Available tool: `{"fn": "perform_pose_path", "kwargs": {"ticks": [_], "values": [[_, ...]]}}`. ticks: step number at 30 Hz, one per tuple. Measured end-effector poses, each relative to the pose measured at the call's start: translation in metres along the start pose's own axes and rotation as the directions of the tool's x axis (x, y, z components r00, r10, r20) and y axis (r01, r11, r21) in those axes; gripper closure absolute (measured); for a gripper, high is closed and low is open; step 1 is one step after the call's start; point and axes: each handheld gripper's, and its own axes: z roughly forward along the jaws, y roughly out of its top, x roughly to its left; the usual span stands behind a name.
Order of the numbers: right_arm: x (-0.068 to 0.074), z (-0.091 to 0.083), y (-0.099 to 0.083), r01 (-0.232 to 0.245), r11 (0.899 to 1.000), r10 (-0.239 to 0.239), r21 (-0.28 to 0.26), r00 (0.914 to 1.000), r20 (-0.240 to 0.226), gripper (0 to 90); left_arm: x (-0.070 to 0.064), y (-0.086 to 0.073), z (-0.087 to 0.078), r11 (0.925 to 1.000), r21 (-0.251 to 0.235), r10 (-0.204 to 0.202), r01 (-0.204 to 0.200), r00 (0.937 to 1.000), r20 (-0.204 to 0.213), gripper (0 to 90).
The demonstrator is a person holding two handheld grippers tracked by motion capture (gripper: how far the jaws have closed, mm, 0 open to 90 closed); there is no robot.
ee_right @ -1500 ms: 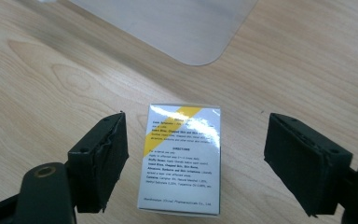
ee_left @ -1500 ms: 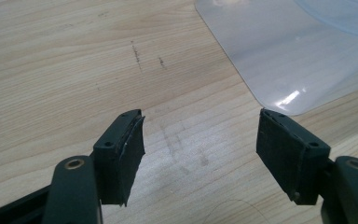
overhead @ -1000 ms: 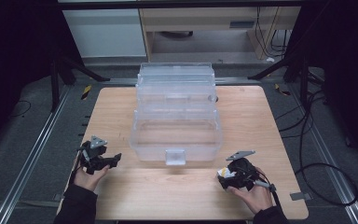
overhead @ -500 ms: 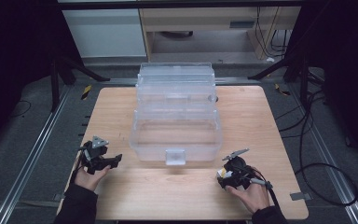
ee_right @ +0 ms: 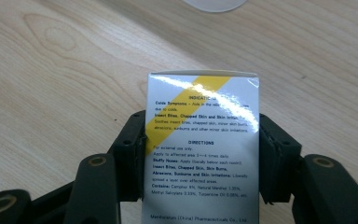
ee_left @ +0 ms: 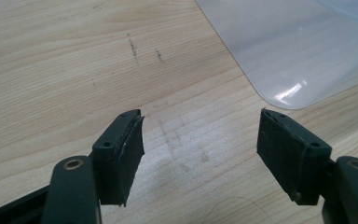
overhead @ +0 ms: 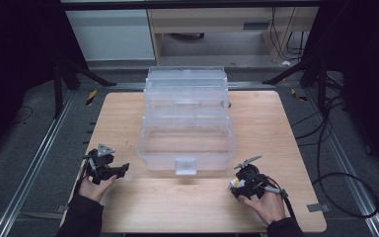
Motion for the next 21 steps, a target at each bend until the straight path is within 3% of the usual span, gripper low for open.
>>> {"fn": "perform_pose_path", "kwargs": {"ticks": [6, 8, 9, 10, 16, 21], "values": [[-0.024, -0.015, -0.006, -0.053, 0.998, 0.054, -0.043, 0.998, 0.032, 45.0, 0.0, 0.0, 0.0, 1.0, -0.002, 0.002, -0.002, 1.0, 0.0, 30.8], [-0.042, -0.021, -0.012, -0.087, 0.994, 0.091, -0.062, 0.9932, 0.073, 45.0, 0.0, 0.0, 0.0, 1.0, -0.003, 0.002, -0.002, 1.0, 0.0, 30.7], [-0.042, -0.021, -0.012, -0.087, 0.994, 0.091, -0.062, 0.9932, 0.073, 45.0, 0.0, 0.0, 0.0, 1.0, -0.003, 0.002, -0.002, 1.0, 0.0, 30.7], [-0.053, -0.023, -0.016, -0.118, 0.991, 0.123, -0.067, 0.9887, 0.085, 45.0, 0.0, 0.0, 0.0, 1.0, -0.001, 0.003, -0.003, 1.0, 0.0, 30.7], [-0.073, -0.026, -0.025, -0.172, 0.983, 0.178, -0.071, 0.9787, 0.101, 45.0, 0.0, 0.0, 0.0, 1.0, -0.005, 0.002, -0.002, 1.0, 0.0, 30.8], [-0.081, -0.024, -0.029, -0.185, 0.981, 0.19, -0.06, 0.9761, 0.105, 45.0, 0.0, 0.0, 0.0, 1.0, -0.004, 0.003, -0.003, 1.0, 0.0, 30.7]]}}
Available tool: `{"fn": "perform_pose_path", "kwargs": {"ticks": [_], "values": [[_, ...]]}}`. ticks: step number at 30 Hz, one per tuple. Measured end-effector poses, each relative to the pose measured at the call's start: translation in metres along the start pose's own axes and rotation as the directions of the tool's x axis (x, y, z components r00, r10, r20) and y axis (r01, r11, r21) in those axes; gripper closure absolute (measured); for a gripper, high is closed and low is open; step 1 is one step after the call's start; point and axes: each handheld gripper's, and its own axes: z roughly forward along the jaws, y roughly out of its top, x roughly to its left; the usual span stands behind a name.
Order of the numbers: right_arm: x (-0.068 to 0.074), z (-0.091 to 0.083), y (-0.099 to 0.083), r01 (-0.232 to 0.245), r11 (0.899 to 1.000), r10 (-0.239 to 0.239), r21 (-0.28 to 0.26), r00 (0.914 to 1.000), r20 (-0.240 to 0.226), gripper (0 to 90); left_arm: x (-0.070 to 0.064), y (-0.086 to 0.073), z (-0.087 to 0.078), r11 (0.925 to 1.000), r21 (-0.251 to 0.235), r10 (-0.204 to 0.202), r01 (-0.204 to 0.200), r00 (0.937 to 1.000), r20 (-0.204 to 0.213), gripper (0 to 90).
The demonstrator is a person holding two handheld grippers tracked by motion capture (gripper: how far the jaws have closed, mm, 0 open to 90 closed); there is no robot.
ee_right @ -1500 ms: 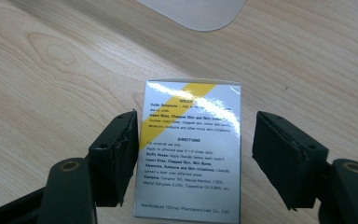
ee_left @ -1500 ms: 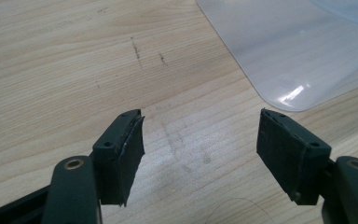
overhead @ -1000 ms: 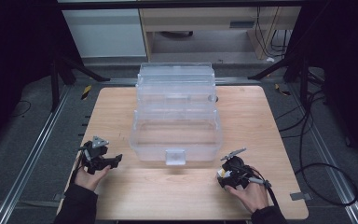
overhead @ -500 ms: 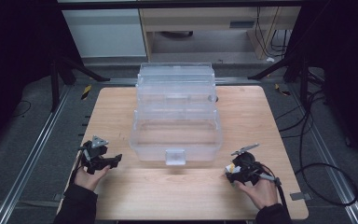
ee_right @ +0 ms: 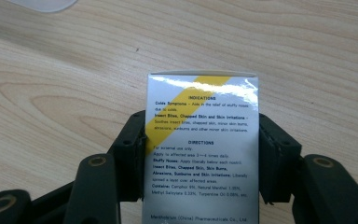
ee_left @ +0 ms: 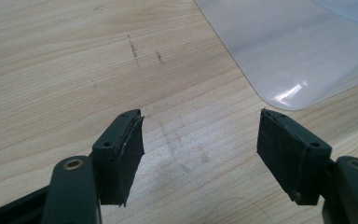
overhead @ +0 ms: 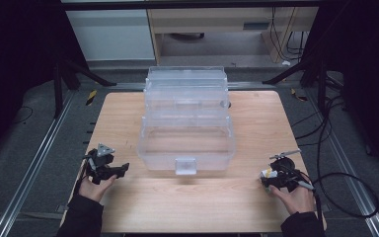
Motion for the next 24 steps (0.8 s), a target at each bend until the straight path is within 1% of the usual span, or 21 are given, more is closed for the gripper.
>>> {"fn": "perform_pose_path", "kwargs": {"ticks": [6, 15, 18, 19, 21, 22, 24], "values": [[-0.001, 0.003, -0.001, 0.007, 1.0, -0.007, 0.012, 1.0, 0.003, 44.9, 0.0, 0.0, 0.0, 1.0, 0.001, 0.0, 0.0, 1.0, 0.001, 30.8], [-0.003, 0.012, -0.003, 0.014, 0.999, -0.015, 0.047, 0.9999, 0.008, 44.5, 0.0, 0.0, 0.0, 1.0, 0.0, 0.0, 0.0, 1.0, 0.004, 30.7], [-0.003, 0.012, -0.004, 0.022, 0.999, -0.022, 0.036, 0.9997, 0.008, 43.3, 0.0, 0.0, 0.0, 1.0, -0.005, -0.003, 0.003, 1.0, 0.005, 30.6], [-0.003, 0.013, -0.004, 0.023, 0.999, -0.023, 0.031, 0.9997, 0.008, 41.6, 0.0, 0.001, -0.001, 1.0, -0.007, -0.006, 0.006, 0.9999, 0.009, 30.7], [-0.005, 0.011, -0.004, 0.034, 0.999, -0.034, -0.001, 0.9994, 0.006, 38.1, -0.001, 0.002, -0.003, 0.9997, -0.017, -0.015, 0.015, 0.9997, 0.019, 30.8], [-0.005, 0.011, -0.004, 0.034, 0.999, -0.034, -0.001, 0.9994, 0.006, 38.1, -0.001, 0.002, -0.003, 0.9997, -0.017, -0.015, 0.015, 0.9997, 0.019, 30.8], [-0.006, 0.01, -0.003, 0.027, 0.999, -0.026, -0.027, 0.9996, 0.012, 37.7, -0.001, 0.005, -0.004, 0.9994, -0.031, -0.014, 0.014, 0.9997, 0.023, 31.0]]}}
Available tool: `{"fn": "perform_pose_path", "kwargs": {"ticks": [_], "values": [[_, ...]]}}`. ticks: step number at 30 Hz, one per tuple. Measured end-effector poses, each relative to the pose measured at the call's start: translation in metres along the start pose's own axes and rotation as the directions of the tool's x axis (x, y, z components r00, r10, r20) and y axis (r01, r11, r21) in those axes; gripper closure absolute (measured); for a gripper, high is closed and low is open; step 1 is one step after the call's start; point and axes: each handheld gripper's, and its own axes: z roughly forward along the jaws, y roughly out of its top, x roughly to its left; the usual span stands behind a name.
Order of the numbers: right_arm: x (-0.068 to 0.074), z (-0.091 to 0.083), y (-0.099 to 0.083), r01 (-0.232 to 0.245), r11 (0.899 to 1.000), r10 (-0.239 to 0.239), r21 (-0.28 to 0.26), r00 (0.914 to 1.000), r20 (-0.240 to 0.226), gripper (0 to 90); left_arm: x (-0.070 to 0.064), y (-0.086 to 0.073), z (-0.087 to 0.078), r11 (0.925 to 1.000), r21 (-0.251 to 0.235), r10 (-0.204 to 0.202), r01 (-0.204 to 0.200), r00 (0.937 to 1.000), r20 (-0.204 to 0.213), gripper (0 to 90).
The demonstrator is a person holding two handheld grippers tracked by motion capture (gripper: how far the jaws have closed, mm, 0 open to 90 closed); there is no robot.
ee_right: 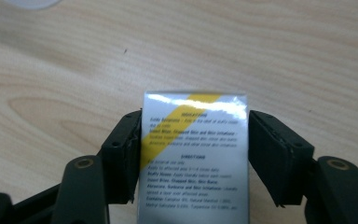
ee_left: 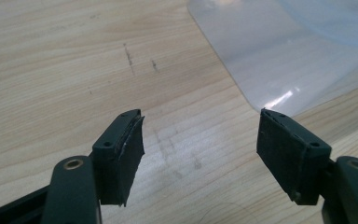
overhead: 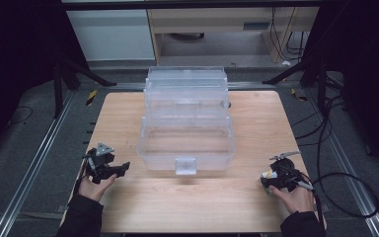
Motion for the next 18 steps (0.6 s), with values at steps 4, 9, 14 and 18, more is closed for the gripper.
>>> {"fn": "perform_pose_path", "kwargs": {"ticks": [4, 9, 14, 18], "values": [[-0.001, -0.004, 0.005, 0.012, 0.999, -0.011, -0.048, 0.9996, 0.027, 34.9, 0.0, 0.008, -0.007, 0.9992, -0.041, 0.0, 0.0, 1.0, 0.003, 32.5], [-0.002, -0.018, 0.015, 0.01, 0.982, -0.003, -0.188, 0.9992, 0.039, 35.2, -0.001, 0.025, -0.021, 0.9944, -0.105, 0.01, -0.008, 0.9998, 0.015, 34.6], [0.007, -0.034, 0.036, 0.013, 0.944, -0.012, -0.329, 0.9999, 0.006, 35.9, -0.005, 0.043, -0.025, 0.9891, -0.146, 0.027, -0.022, 0.9989, 0.038, 40.0], [0.015, -0.037, 0.05, 0.021, 0.933, -0.029, -0.36, 0.9995, -0.015, 36.5, -0.009, 0.056, -0.018, 0.9879, -0.148, 0.052, -0.046, 0.9977, 0.042, 40.5]]}}
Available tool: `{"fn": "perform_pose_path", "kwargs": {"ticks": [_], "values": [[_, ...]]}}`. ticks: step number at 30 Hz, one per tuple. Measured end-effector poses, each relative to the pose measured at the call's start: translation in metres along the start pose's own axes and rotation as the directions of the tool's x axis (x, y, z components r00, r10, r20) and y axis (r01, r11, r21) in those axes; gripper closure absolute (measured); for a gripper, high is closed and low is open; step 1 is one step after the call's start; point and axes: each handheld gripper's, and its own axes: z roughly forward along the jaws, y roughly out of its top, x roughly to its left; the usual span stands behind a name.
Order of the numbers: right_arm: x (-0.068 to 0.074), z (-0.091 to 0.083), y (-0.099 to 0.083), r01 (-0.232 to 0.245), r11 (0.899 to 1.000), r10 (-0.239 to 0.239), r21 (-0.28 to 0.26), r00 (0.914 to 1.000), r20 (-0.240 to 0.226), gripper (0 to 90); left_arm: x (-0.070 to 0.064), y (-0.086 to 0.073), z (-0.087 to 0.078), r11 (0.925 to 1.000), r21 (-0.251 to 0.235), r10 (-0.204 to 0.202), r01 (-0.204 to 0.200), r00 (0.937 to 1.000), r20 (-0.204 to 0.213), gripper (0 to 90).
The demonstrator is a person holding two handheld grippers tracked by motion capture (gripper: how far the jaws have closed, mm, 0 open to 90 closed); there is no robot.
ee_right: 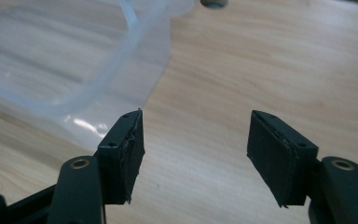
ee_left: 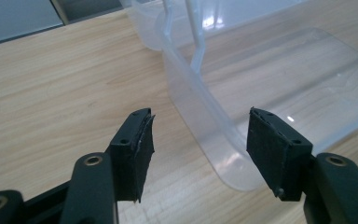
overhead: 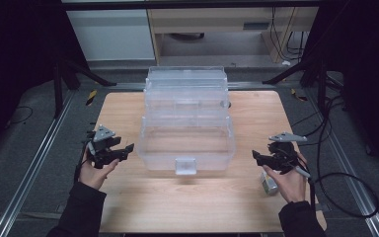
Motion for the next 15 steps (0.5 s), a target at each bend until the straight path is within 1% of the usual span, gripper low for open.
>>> {"fn": "perform_pose_path", "kwargs": {"ticks": [1, 3, 5, 6, 7, 8, 9, 10, 11, 12, 13, 15], "values": [[0.003, 0.001, 0.003, -0.002, 1.0, 0.002, -0.004, 1.0, -0.004, 36.7, 0.0, 0.002, 0.003, 1.0, -0.002, -0.005, 0.005, 1.0, 0.003, 41.1], [0.008, 0.005, 0.012, 0.011, 1.0, -0.012, -0.024, 0.9994, -0.032, 36.9, -0.001, 0.006, 0.009, 0.9999, -0.002, -0.013, 0.013, 0.9998, 0.013, 42.2], [0.014, 0.01, 0.021, 0.008, 0.999, -0.011, -0.043, 0.9982, -0.06, 37.9, -0.001, 0.01, 0.016, 0.9998, 0.007, -0.021, 0.021, 0.9996, 0.019, 42.8], [0.021, 0.016, 0.028, 0.015, 0.999, -0.019, -0.05, 0.9963, -0.083, 38.2, -0.001, 0.011, 0.024, 0.9996, 0.012, -0.025, 0.025, 0.9994, 0.022, 44.2], [0.021, 0.016, 0.028, 0.015, 0.999, -0.019, -0.05, 0.9963, -0.083, 38.2, -0.001, 0.011, 0.024, 0.9996, 0.012, -0.025, 0.025, 0.9994, 0.022, 44.3], [0.026, 0.025, 0.033, 0.024, 0.998, -0.029, -0.053, 0.9949, -0.097, 39.1, -0.003, 0.01, 0.032, 0.9994, 0.031, -0.016, 0.015, 0.9995, 0.027, 44.5], [0.026, 0.025, 0.033, 0.024, 0.998, -0.029, -0.053, 0.9949, -0.097, 39.1, -0.003, 0.01, 0.032, 0.9994, 0.031, -0.016, 0.015, 0.9995, 0.027, 44.9], [0.028, 0.029, 0.034, 0.022, 0.998, -0.028, -0.055, 0.9939, -0.107, 39.6, -0.004, 0.01, 0.034, 0.999, 0.044, -0.003, 0.002, 0.9997, 0.023, 44.9], [0.032, 0.038, 0.035, 0.02, 0.999, -0.026, -0.048, 0.992, -0.123, 41.5, -0.004, 0.009, 0.036, 0.9989, 0.047, 0.003, -0.004, 0.9996, 0.03, 45.4], [0.032, 0.038, 0.035, 0.02, 0.999, -0.026, -0.048, 0.992, -0.123, 41.5, -0.005, 0.009, 0.038, 0.9985, 0.053, 0.006, -0.008, 0.9994, 0.033, 45.4], [0.034, 0.046, 0.034, 0.023, 0.999, -0.027, -0.036, 0.9922, -0.122, 43.6, -0.005, 0.009, 0.039, 0.9982, 0.06, 0.008, -0.01, 0.9994, 0.035, 47.1], [0.035, 0.05, 0.033, 0.026, 0.999, -0.03, -0.032, 0.9918, -0.124, 44.9, -0.005, 0.008, 0.041, 0.9978, 0.066, 0.004, -0.006, 0.9993, 0.037, 48.1]]}}
